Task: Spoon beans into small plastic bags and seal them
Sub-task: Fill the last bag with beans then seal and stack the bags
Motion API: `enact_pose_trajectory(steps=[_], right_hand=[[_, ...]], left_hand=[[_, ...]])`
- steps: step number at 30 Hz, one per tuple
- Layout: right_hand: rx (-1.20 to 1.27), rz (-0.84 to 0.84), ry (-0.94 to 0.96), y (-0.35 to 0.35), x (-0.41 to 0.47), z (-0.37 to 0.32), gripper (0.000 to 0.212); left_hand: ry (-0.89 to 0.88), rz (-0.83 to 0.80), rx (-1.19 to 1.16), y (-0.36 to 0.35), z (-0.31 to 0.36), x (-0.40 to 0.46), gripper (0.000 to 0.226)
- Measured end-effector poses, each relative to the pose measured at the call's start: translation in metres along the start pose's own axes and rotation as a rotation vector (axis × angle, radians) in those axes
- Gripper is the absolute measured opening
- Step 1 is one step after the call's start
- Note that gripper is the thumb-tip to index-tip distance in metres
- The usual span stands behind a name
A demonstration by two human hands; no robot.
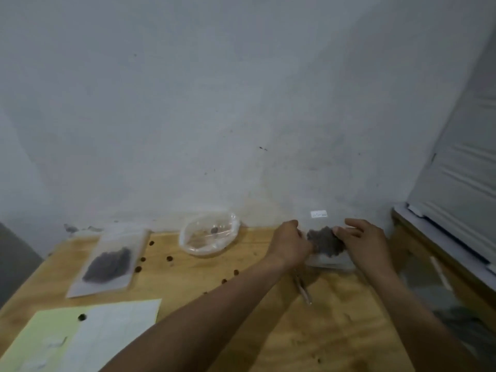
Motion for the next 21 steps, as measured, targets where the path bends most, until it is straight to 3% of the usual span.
enact_pose_trajectory(steps=[3,5,10,14,21], right_hand=[[-0.084,-0.118,-0.093,-0.005,0.004,0.018,0.051],[-0.130,-0.181,-0.110,-0.011,0.005,0.023,0.050],[-0.143,-0.178,-0.117,-0.017,0.011,0.025,0.049],[-0.118,-0.190,-0.122,-0.019,0.016,0.024,0.052],[-0.155,-0.152,-0.102,-0.017,0.011,0.019,0.051]], left_hand=[[0.068,-0.026,0.097,-0.020,-0.001,0.012,0.017],[0.086,-0.057,0.144,-0.026,-0.002,0.016,0.029],[0.095,-0.061,0.110,-0.026,-0.005,0.024,0.020],[0.092,-0.043,0.077,-0.025,-0.006,0.022,0.041],[0.032,0.021,0.065,-0.009,-0.006,0.013,0.051]])
Point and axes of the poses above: each hand's wrist, its own x-axis towards the middle knuckle, its own y-axis out of the back of the hand, z = x × y, the point moved 6 cm from there along x, towards the middle knuckle, and after that the axes turned 14 degrees about -z, right-handed, at the moved point
